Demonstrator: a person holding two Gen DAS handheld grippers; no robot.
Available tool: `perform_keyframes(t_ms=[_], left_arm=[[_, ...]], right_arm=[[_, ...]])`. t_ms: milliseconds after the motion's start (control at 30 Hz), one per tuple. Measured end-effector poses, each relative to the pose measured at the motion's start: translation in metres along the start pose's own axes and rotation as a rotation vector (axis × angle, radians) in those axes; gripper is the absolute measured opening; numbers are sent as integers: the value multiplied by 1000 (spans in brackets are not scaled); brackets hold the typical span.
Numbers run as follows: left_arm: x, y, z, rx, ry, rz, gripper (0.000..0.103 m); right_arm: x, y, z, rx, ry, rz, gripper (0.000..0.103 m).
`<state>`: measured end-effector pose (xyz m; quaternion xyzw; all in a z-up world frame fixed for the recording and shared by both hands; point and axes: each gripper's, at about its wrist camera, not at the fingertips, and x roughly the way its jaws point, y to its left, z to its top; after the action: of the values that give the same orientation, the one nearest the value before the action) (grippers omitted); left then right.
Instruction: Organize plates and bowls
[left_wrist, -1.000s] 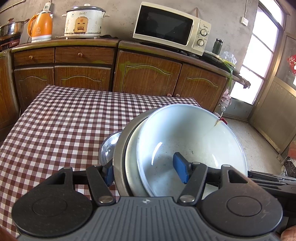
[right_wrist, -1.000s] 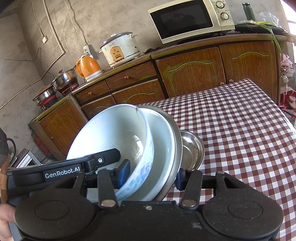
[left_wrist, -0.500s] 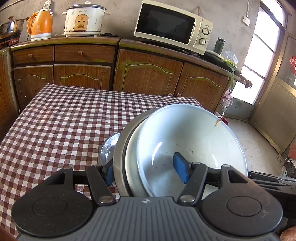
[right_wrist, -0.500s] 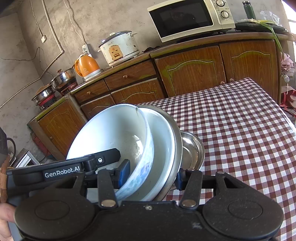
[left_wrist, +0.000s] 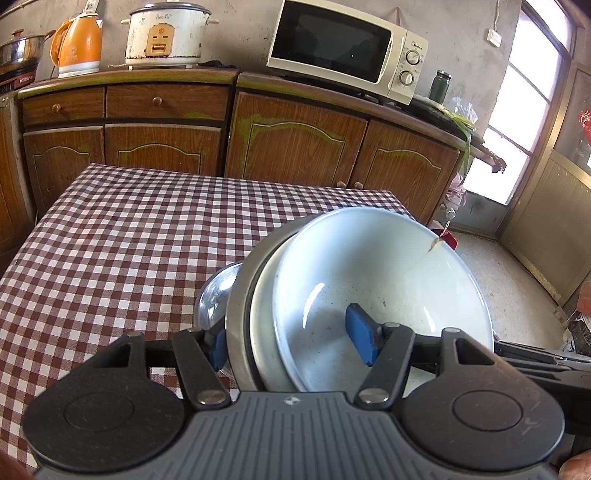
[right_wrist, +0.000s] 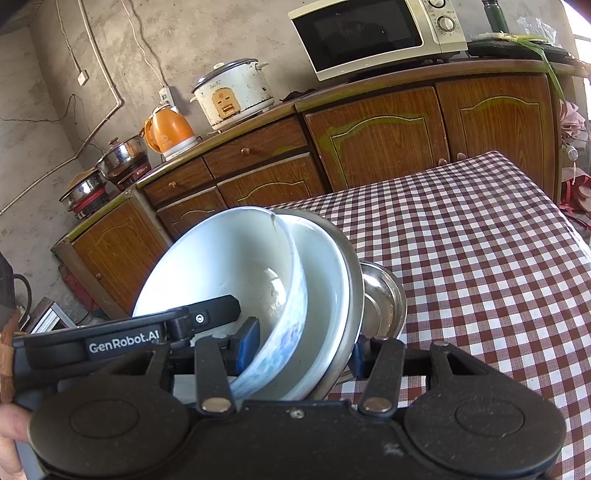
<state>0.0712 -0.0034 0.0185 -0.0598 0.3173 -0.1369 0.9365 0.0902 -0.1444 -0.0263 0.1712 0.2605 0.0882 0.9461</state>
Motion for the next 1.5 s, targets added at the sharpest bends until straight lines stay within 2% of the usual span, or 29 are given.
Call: perform_keyframes(t_ms=[933,1500], left_arm=[[26,19,8,-13,28,-11,64],[49,28,24,-6,31,-23,64]], right_arm=[[36,-11,5,9,32,-6,58],[52,-15,17,4,38,-13,58]])
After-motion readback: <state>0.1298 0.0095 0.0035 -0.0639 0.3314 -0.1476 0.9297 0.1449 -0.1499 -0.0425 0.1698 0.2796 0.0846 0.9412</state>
